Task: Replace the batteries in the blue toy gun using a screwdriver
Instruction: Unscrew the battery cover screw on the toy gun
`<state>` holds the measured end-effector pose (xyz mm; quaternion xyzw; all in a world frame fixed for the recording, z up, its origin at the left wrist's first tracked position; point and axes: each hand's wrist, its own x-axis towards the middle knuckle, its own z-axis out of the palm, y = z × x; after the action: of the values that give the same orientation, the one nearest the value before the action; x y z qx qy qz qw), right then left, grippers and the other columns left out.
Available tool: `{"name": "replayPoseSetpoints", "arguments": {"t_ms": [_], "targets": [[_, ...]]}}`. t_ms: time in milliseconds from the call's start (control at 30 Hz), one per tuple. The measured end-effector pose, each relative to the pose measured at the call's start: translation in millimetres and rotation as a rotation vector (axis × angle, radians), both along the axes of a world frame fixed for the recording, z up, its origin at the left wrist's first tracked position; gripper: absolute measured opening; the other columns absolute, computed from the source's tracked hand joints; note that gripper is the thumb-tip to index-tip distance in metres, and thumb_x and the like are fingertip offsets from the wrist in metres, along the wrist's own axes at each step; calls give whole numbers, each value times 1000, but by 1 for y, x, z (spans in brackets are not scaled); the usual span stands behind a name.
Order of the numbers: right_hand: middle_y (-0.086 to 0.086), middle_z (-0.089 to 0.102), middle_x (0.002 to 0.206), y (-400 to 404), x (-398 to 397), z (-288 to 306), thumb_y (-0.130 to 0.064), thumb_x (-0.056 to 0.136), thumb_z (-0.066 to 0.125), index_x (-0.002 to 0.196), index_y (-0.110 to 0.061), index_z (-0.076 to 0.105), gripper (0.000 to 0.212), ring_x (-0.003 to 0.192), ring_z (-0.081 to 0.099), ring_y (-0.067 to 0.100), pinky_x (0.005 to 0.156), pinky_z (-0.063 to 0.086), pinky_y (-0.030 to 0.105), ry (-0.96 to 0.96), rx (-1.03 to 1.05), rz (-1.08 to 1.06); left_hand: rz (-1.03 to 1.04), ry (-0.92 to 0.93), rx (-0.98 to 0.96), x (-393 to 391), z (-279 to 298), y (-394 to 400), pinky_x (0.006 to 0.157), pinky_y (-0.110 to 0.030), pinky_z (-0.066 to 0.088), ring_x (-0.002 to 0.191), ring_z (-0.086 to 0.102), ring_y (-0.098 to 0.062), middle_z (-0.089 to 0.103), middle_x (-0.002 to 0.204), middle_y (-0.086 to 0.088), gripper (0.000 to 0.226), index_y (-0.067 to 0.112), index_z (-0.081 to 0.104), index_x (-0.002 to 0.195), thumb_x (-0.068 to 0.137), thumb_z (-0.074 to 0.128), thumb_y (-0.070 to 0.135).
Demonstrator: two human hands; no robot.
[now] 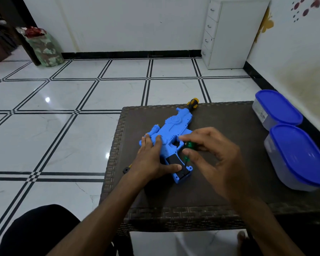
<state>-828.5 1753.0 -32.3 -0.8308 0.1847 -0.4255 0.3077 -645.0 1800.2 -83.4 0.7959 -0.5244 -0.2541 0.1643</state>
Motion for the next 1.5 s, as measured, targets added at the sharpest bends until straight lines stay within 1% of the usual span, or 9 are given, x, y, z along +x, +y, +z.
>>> {"name": "replayPoseSetpoints", "arguments": {"t_ms": [100, 233, 333, 500, 667, 833, 1233, 1367, 1500], "targets": [[0, 70, 107, 3, 0, 1, 8, 86, 65, 112, -8, 70, 31, 102, 68, 14, 86, 57, 30, -33, 40, 16, 4, -3, 7, 1, 0, 0, 120, -39, 1, 146, -25, -25, -25, 159, -13, 119, 19, -5, 155, 74, 71, 61], [1, 68, 109, 3, -1, 2, -2, 85, 72, 104, -9, 74, 21, 105, 67, 15, 88, 56, 33, -5, -14, 35, -1, -6, 15, 1, 1, 0, 120, -42, 3, 146, -24, -26, -25, 159, -13, 119, 19, -5, 155, 74, 71, 61], [4, 64, 103, 0, -2, 1, -7, 82, 78, 101, -10, 76, 19, 97, 67, 16, 81, 56, 35, 1, -36, 10, -7, 6, 19, 0, 3, 1, 120, -42, 2, 145, -25, -26, -26, 158, -12, 118, 20, -6, 155, 75, 70, 60], [-2, 71, 107, 3, -2, 2, 0, 86, 70, 111, -9, 71, 26, 101, 68, 11, 86, 56, 30, 4, -6, 9, 1, 2, 9, -1, 2, 0, 120, -40, 3, 145, -25, -25, -25, 158, -13, 119, 19, -6, 155, 74, 71, 60], [-1, 71, 110, 5, -2, 4, 4, 84, 66, 103, -8, 72, 23, 107, 67, 11, 87, 56, 30, -8, -5, 23, 1, -16, 7, -1, 1, 0, 120, -42, 4, 146, -22, -27, -23, 159, -14, 119, 18, -4, 156, 74, 71, 60], [0, 66, 103, 4, -2, 4, -2, 85, 73, 102, -10, 73, 19, 94, 67, 16, 79, 56, 35, 4, -11, 8, -2, -13, 14, 0, 2, 0, 120, -41, 3, 146, -24, -26, -25, 159, -13, 119, 19, -5, 156, 74, 71, 60], [0, 66, 104, 2, -6, 6, 1, 86, 71, 103, -7, 72, 19, 98, 67, 12, 81, 57, 29, -23, -66, -25, 3, -19, 15, 0, 1, 0, 120, -41, 3, 146, -24, -25, -24, 159, -13, 120, 20, -6, 155, 73, 71, 62], [1, 66, 105, -2, -12, 12, 0, 87, 69, 104, -9, 71, 19, 98, 67, 12, 82, 56, 25, -46, -43, -76, -1, -19, 19, 0, 1, 0, 120, -41, 2, 146, -25, -25, -26, 159, -11, 120, 19, -7, 155, 74, 70, 62], [-1, 65, 107, -15, -25, 12, -6, 88, 67, 106, -20, 66, 23, 100, 67, 10, 82, 56, 21, -94, 42, -249, 1, -13, 13, 2, 0, -2, 120, -39, 2, 146, -24, -26, -25, 159, -12, 119, 20, -5, 155, 73, 70, 62]]}}
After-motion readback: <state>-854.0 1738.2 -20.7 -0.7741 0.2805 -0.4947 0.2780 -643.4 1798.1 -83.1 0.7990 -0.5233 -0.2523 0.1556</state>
